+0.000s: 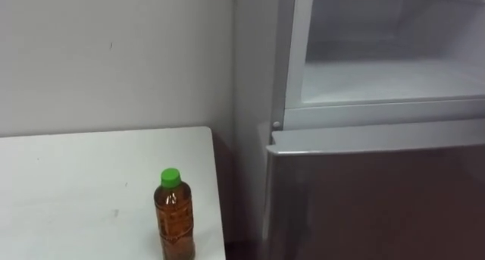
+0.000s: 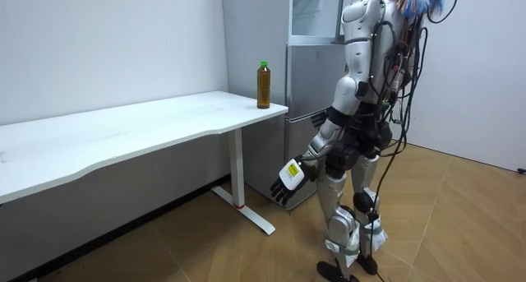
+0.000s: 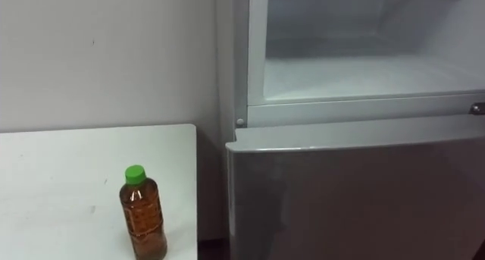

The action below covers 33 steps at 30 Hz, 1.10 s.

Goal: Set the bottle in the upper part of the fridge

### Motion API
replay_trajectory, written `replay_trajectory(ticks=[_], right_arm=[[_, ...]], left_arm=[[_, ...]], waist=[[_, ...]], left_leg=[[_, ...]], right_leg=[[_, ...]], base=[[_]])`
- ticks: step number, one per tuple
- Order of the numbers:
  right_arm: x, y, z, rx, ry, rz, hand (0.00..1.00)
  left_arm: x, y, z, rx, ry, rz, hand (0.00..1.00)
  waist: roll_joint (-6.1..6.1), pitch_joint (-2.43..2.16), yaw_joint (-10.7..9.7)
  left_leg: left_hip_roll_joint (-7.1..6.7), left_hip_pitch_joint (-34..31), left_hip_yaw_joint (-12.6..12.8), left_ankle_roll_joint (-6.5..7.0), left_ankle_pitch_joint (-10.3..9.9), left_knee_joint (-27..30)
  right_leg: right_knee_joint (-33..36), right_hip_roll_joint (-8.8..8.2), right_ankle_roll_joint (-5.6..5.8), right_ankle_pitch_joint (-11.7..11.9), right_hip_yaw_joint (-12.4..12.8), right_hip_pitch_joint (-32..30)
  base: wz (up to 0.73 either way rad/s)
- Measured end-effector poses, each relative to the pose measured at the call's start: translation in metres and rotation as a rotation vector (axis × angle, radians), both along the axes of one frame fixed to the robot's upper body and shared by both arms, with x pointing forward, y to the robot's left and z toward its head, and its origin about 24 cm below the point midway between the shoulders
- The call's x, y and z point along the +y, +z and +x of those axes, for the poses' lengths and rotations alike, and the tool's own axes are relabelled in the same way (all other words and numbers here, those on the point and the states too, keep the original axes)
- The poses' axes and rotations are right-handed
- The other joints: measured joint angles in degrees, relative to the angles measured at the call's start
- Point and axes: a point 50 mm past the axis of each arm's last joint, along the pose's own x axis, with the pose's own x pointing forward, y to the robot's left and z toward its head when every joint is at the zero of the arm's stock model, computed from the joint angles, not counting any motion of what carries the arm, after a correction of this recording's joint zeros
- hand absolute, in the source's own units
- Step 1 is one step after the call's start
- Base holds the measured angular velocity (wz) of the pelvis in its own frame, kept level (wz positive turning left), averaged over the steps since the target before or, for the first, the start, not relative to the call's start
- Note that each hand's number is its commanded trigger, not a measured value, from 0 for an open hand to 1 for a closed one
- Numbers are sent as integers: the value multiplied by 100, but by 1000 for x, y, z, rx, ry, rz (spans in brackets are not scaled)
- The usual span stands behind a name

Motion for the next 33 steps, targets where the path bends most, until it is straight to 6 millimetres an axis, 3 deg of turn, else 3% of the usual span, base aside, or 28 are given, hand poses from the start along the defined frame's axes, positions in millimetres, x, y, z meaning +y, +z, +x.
replay_trajectory(ticks=[11,15,18,23,26,33], right_arm=[[28,32,13,-129,127,89,0],[33,47,17,-187,144,116,0],[38,68,27,-256,153,186,0],[42,88,35,-329,171,243,0],[42,93,40,-351,176,240,0],[40,100,45,-378,162,227,0]], left_arm=[[0,-1,2,29,-43,11,0],[7,0,-6,62,-58,43,0],[13,0,-15,112,-93,73,0],[13,-1,-19,150,-156,97,0],[9,-2,-20,165,-170,93,0],[9,-3,-15,177,-176,96,0]], waist=[[-26,-13,264],[-130,-22,334],[-205,0,339],[-194,7,345],[-140,20,350],[-97,2,424]], left_leg=[[11,-59,-43,1,3,57],[8,-25,-38,3,6,58],[6,12,-57,7,2,70],[2,-83,-172,20,-8,181],[2,-77,-176,20,-7,190],[2,-86,-203,14,-2,193]], right_leg=[[90,-3,-11,7,1,-35],[91,-6,-11,7,-1,-1],[90,-10,-11,7,-18,49],[83,-28,-6,16,-91,41],[82,-32,-9,18,-139,61],[85,-51,-10,19,-160,60]], base=[[2],[0],[1],[14],[1],[0]])
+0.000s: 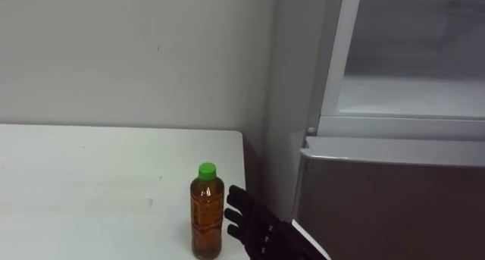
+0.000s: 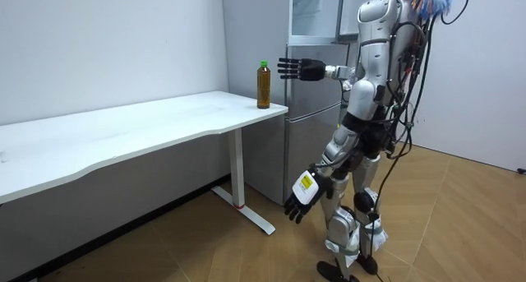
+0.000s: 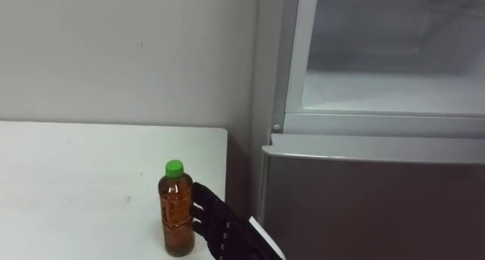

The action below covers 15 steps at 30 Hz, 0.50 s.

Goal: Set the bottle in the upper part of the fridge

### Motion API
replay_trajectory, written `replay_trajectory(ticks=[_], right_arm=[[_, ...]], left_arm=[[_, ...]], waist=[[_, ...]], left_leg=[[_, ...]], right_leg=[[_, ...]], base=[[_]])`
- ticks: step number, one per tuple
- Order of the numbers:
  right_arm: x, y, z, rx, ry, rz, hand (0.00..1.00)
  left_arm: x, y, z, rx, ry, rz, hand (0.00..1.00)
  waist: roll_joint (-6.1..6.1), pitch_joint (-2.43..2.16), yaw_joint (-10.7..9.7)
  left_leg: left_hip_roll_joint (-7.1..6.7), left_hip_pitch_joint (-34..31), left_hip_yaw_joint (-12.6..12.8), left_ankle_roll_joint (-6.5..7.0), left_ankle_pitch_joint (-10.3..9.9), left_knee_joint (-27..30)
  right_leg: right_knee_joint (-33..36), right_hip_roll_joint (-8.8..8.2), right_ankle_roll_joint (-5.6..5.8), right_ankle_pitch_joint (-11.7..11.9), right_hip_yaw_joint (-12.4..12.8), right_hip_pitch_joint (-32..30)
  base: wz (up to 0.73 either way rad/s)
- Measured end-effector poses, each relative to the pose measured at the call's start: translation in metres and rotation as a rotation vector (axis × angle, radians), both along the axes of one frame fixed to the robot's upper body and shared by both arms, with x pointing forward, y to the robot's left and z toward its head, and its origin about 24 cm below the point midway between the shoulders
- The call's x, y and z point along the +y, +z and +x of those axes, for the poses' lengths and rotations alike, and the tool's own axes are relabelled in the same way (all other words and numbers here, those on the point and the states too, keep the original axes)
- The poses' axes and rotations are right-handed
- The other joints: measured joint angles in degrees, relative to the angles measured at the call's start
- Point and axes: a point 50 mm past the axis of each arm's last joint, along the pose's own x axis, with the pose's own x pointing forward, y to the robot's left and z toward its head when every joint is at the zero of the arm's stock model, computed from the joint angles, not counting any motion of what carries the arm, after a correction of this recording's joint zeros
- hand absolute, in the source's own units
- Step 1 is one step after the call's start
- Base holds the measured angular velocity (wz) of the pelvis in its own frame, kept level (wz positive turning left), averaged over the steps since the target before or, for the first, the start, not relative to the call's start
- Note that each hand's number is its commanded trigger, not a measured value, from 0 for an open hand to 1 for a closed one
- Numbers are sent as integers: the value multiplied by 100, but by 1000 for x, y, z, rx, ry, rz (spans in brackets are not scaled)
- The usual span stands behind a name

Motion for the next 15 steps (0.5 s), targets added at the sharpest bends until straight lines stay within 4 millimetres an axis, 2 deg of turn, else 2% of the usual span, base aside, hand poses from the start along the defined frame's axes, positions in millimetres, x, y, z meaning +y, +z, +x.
replay_trajectory(ticks=[4,9,15], right_arm=[[0,8,5,-31,-12,0,0],[-1,13,9,-50,-40,-1,0],[-6,23,15,-74,-126,6,0]], left_arm=[[0,0,0,7,-6,4,0],[0,-1,-1,22,-25,13,0],[0,-1,-2,21,-20,16,0]], waist=[[-2,-1,10],[-24,-15,45],[-24,-15,48]], left_leg=[[-4,-6,-16,0,1,0],[-4,-20,-41,0,1,-2],[-4,-38,-54,2,4,2]], right_leg=[[-2,9,0,0,-14,1],[-3,-3,1,1,-145,2],[0,-15,1,1,-154,-1]], base=[[0],[3],[1]])
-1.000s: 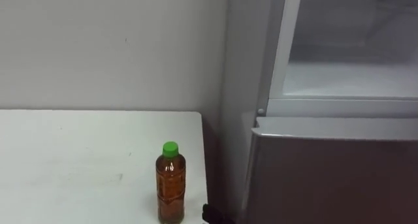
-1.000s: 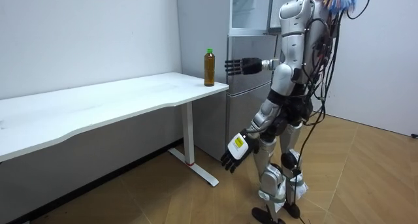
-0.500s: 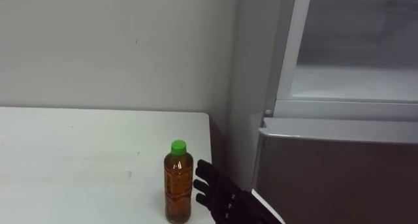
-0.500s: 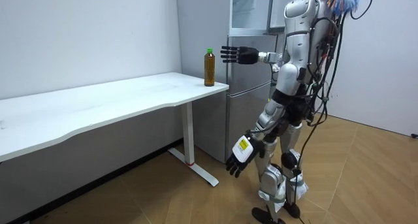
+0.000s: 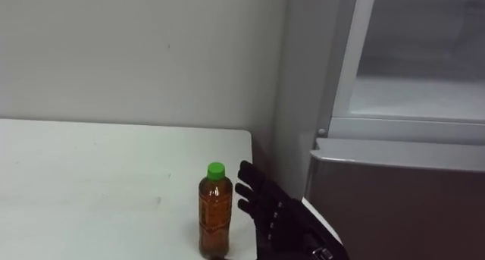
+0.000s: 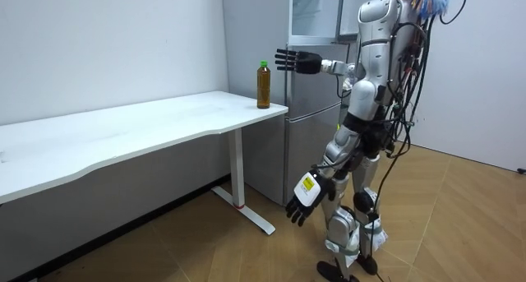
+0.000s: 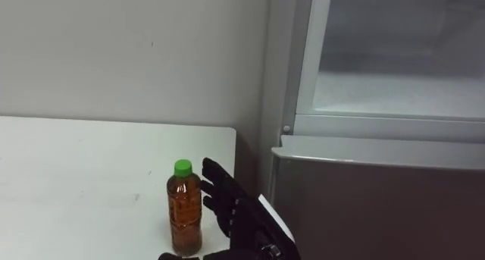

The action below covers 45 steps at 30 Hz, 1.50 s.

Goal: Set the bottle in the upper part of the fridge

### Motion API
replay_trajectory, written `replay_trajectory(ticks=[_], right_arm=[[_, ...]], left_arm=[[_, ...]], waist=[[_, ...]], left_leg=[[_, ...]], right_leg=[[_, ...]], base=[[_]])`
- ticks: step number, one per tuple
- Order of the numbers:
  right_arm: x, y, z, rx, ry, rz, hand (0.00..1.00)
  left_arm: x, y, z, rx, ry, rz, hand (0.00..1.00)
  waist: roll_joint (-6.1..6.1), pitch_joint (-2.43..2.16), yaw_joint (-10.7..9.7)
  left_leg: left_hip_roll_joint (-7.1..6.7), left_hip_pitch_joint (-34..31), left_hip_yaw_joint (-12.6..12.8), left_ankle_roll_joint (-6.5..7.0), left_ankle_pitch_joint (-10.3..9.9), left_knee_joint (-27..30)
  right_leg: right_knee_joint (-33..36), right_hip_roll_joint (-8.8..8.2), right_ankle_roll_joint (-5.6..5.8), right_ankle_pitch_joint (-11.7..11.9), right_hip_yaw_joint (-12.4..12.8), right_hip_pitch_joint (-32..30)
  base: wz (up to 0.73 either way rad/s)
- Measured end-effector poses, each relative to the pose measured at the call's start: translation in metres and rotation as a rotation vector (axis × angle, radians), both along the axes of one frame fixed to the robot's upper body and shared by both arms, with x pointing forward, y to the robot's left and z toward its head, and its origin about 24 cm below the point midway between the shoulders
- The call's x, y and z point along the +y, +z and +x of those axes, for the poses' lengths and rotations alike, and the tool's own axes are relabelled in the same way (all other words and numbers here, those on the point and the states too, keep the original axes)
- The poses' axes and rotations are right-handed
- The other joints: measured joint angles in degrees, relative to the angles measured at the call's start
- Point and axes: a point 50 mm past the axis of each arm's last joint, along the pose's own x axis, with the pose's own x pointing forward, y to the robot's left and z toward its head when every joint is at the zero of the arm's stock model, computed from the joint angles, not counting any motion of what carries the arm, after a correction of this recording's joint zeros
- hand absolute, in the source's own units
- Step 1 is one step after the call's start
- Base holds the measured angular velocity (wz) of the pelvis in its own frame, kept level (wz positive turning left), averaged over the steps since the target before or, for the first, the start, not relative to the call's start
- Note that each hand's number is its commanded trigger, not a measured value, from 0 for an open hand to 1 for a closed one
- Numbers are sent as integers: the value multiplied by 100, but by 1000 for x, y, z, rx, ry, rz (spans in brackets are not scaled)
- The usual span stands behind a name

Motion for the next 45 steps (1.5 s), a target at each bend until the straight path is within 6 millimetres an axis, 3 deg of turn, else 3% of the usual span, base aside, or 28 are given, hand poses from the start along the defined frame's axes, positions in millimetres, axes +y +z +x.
replay_trajectory(ticks=[10,16,21,30,33,45], right_arm=[[-6,21,10,-62,-126,22,0],[-13,37,22,-105,-223,25,0],[-12,28,24,-62,-250,9,0],[-9,8,36,36,-362,-35,0],[-9,13,41,22,-388,-46,0],[-11,1,56,60,-464,-140,0]], left_arm=[[-1,1,8,-14,-42,12,0],[1,1,5,-2,-43,31,0],[1,1,4,12,-41,35,0],[-4,1,14,-9,-72,30,0],[-5,2,17,-23,-74,29,0],[-9,2,24,-9,-68,19,0]], waist=[[-13,-4,0],[-144,7,15],[-151,10,39],[-108,39,332],[-55,79,320],[-39,77,365]], left_leg=[[-5,-67,-98,3,6,64],[-11,-97,-151,1,13,79],[-38,-201,-257,13,18,132],[-63,-495,-293,56,50,232],[-86,-562,-384,72,62,260],[-122,-879,-537,83,128,263]], right_leg=[[17,-39,0,0,-147,1],[12,-36,2,1,-165,0],[12,-52,6,4,-204,-32],[65,-103,6,5,-324,-284],[95,-114,7,4,-398,-313],[111,-154,23,18,-557,-571]], base=[[5],[3],[12],[3],[14],[8]])
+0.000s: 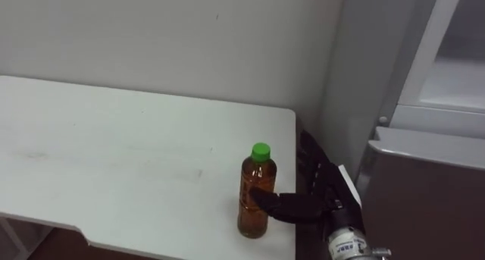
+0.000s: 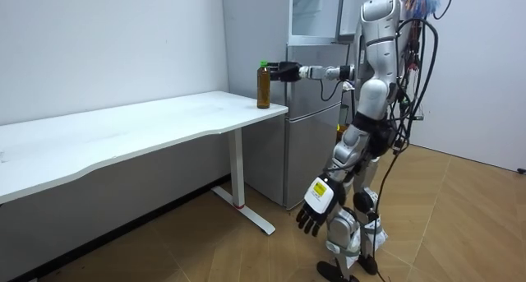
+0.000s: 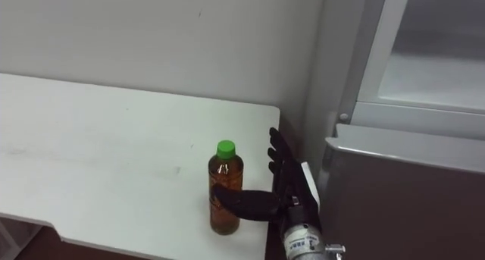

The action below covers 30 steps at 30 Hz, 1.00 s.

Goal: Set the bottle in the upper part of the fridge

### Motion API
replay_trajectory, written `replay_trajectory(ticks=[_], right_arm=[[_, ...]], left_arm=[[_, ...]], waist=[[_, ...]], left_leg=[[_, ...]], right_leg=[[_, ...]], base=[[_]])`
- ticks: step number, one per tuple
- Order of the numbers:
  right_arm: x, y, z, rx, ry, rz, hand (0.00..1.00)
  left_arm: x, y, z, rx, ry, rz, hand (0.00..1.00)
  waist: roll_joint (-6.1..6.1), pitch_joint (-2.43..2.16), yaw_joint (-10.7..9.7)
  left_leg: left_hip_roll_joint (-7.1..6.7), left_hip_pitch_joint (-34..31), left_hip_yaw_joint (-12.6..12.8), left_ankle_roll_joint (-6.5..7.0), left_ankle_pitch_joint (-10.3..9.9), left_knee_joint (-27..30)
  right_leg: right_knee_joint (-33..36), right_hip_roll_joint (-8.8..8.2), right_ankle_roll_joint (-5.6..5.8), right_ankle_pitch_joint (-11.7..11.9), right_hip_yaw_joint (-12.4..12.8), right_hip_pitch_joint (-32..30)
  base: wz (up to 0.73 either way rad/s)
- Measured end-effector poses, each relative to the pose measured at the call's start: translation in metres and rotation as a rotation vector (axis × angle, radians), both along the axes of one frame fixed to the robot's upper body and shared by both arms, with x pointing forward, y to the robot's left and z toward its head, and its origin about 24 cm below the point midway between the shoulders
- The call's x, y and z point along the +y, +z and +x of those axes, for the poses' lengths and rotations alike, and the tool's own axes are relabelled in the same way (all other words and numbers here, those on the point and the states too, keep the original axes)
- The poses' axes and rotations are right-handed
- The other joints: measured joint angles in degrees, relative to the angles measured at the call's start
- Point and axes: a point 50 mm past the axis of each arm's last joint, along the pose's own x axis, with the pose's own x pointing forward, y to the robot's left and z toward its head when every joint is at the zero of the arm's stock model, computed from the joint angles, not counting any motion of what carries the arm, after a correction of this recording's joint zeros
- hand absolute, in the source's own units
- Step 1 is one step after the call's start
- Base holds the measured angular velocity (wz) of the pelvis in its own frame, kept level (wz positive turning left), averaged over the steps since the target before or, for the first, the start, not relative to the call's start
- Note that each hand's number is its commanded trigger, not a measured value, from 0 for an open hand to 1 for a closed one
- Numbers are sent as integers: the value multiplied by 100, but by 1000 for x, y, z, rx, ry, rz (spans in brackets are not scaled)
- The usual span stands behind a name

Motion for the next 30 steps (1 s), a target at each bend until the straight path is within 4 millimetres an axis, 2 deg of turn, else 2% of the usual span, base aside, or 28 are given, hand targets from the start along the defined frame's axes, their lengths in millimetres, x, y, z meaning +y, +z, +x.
replay_trajectory(ticks=[8,12,18,20,24,26,30], right_arm=[[0,-8,8,51,-70,-14,0],[-3,-14,9,70,-102,-54,0],[-5,-19,8,89,-154,-65,0],[-7,-23,8,107,-185,-72,0],[-10,-26,8,122,-220,-78,0],[-13,-35,9,160,-241,-94,0],[-10,-43,8,209,-246,-120,0]], left_arm=[[-1,0,2,-2,12,-1,0],[0,0,1,0,19,0,0],[-1,1,5,-7,16,1,0],[-2,1,6,-9,14,-2,0],[-4,0,6,1,7,-9,0],[-5,-1,5,6,4,-10,0],[-6,0,6,15,5,-6,0]], waist=[[-4,-3,119],[-49,-25,131],[-51,-24,189],[-65,-18,260],[-92,-2,266],[-94,6,292],[-97,30,348]], left_leg=[[0,-23,5,3,3,-7],[-3,-83,5,3,23,-6],[-6,-119,0,10,54,-14],[-13,-148,-9,16,58,-7],[-56,-204,-80,32,104,-19],[-72,-205,-101,46,113,-16],[-86,-221,-105,65,117,3]], right_leg=[[8,-12,0,0,-51,-30],[7,-16,0,0,-75,-85],[96,-58,0,0,-235,-166],[97,-67,0,0,-271,-172],[100,-96,0,0,-331,-211],[141,-127,2,-1,-386,-214],[198,-161,6,0,-459,-242]], base=[[0],[0],[0],[2],[10],[7],[1]])
